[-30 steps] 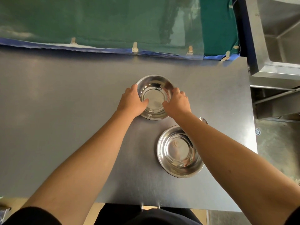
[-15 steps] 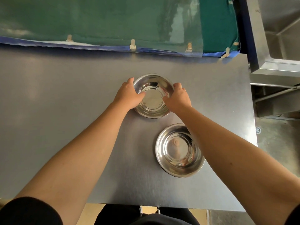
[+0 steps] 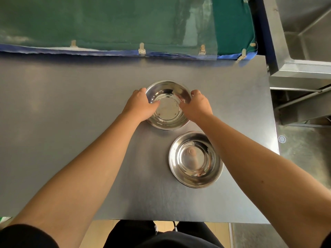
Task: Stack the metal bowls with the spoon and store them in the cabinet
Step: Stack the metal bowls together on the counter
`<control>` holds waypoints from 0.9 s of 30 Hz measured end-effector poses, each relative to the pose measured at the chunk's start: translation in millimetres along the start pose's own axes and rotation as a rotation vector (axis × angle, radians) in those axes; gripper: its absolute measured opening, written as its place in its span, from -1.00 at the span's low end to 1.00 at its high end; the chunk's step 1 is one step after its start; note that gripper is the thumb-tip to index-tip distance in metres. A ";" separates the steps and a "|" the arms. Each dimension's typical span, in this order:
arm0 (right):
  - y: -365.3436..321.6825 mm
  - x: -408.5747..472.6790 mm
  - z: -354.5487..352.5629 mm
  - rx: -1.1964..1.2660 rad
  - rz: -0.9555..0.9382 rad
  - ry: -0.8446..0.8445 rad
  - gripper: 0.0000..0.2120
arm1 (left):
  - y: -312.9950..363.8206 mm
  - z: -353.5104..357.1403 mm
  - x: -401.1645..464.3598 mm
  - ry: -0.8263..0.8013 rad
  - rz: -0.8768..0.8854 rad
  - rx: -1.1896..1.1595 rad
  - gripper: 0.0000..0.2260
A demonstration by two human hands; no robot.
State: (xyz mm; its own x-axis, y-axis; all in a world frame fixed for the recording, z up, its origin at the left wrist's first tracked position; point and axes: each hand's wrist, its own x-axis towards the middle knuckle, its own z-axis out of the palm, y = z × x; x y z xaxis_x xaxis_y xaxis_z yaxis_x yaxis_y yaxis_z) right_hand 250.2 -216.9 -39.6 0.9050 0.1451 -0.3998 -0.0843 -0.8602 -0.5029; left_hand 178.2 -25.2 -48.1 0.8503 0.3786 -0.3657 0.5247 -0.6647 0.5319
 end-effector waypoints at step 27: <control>113.0 -157.1 -38.2 0.057 0.149 0.108 -0.50 | 45.4 51.8 -153.5 -0.107 0.203 -0.057 -0.48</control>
State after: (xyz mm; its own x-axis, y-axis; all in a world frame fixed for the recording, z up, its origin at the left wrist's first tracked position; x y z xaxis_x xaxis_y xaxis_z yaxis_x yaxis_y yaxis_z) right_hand 114.5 -355.5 -4.3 0.9201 -0.0374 -0.3899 -0.2409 -0.8389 -0.4881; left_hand 69.4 -146.8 -7.4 0.9308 0.1686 -0.3243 0.3478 -0.6813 0.6441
